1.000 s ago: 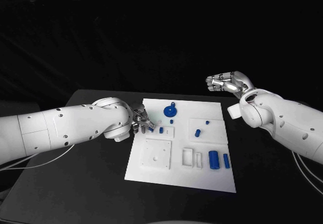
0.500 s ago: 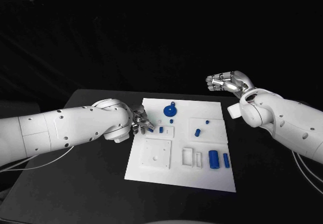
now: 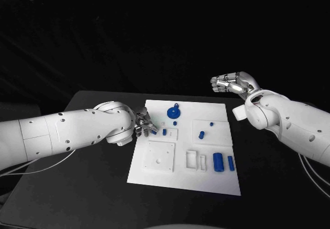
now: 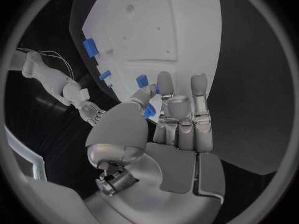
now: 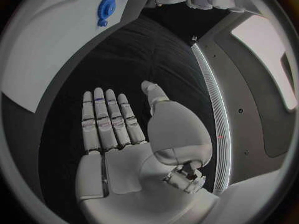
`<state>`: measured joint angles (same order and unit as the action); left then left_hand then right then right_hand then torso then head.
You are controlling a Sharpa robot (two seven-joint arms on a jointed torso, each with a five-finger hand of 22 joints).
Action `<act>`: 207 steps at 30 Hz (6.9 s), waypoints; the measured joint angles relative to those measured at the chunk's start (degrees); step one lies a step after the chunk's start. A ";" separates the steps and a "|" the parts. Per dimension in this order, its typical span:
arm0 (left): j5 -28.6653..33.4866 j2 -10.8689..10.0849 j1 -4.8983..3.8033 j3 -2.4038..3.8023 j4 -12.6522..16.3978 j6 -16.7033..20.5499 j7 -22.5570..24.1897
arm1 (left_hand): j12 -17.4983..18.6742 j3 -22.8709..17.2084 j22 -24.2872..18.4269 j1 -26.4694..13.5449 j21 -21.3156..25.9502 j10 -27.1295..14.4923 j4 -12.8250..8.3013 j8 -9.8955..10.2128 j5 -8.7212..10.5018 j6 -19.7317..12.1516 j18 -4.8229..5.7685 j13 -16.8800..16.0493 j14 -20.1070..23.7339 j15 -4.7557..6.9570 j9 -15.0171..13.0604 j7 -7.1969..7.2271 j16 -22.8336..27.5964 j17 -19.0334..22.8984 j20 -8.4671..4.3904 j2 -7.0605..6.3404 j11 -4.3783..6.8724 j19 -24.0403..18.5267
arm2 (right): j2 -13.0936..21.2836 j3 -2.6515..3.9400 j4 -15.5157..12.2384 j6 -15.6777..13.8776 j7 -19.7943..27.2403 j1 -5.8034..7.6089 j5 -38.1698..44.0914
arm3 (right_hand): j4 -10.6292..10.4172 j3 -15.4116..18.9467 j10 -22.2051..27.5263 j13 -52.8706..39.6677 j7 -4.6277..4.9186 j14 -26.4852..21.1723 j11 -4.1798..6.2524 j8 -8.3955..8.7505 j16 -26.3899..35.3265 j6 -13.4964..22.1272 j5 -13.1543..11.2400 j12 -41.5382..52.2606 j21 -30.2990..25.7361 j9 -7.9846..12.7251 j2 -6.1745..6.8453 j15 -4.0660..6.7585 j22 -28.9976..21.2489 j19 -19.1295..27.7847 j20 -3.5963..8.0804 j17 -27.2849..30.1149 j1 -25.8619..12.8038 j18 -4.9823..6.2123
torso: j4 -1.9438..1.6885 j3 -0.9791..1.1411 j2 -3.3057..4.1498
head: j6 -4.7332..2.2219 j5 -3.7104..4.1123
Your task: Assemble the parts on the task board
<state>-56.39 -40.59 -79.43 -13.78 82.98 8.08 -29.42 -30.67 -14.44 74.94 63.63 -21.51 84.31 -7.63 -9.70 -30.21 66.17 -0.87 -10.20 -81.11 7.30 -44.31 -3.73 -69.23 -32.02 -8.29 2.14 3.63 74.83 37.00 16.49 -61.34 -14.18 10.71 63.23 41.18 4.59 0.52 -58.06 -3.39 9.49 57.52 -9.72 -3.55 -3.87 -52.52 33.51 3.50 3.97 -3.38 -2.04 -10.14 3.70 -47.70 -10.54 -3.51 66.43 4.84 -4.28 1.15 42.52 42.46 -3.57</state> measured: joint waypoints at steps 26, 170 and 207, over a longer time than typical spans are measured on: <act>-1.50 -0.45 0.27 0.00 0.84 0.89 0.29 | -0.38 0.00 -0.01 0.00 0.01 0.00 0.00 0.28 -0.12 -0.01 0.00 -0.01 0.02 -0.16 0.31 0.01 -0.40 -0.43 0.22 0.00 0.00 0.22 | 0.11 0.00 0.01 0.08 0.00 0.00 -0.01 | -0.24 -0.24 0.00 0.00 0.00 0.00 0.00 0.00 0.00 0.00 0.00 0.00 0.00 0.00 0.00 0.01 0.00 0.00 0.00 0.00 0.00 0.00 | -0.02 0.00 0.02 | 0.30 0.01; -2.88 0.73 1.26 0.08 -1.62 -0.96 -0.16 | 0.68 5.29 -0.02 1.43 2.45 -0.37 19.38 -0.94 2.43 5.38 0.00 0.11 0.46 0.48 6.26 5.39 0.67 2.00 -0.21 -10.96 0.57 0.63 | 0.30 0.00 0.03 0.48 -0.02 -0.25 -0.03 | -0.49 0.01 0.00 0.00 0.00 0.01 0.00 0.00 0.00 0.00 0.22 0.00 0.00 0.00 0.00 0.01 -0.05 0.21 -0.21 0.00 0.00 -0.01 | 0.00 0.00 0.04 | 0.86 0.88; -2.28 0.68 1.29 0.15 -1.96 -0.97 -0.57 | 0.90 5.90 -0.02 -1.69 2.68 -0.37 23.70 -4.02 9.59 4.20 0.00 -0.26 0.67 0.68 5.52 4.91 0.90 1.99 -0.21 -12.82 0.57 0.63 | 0.19 -0.01 0.28 0.46 -0.10 -0.50 -0.04 | -1.36 2.30 0.21 0.00 0.19 -0.76 -0.21 0.00 0.21 0.20 1.56 0.00 0.00 0.00 0.00 -0.32 -0.04 1.04 -0.21 0.04 0.00 -0.01 | 0.02 -0.01 0.06 | 0.77 1.16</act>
<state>-58.67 -39.91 -78.15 -13.63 81.02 7.10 -29.99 -29.77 -8.53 74.92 61.94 -18.84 83.93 16.06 -13.72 -20.62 70.37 -0.87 -10.46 -80.44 7.98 -38.78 1.17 -68.33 -30.03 -8.50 -10.68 4.20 75.46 37.19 16.48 -61.06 -13.72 10.60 62.72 41.14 3.23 2.82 -57.85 -3.39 9.68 56.76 -9.93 -3.55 -3.66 -52.32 35.07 3.50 3.97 -3.38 -2.04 -10.45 3.67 -46.66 -10.76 -3.47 66.43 4.83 -4.26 1.14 42.58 43.23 -2.40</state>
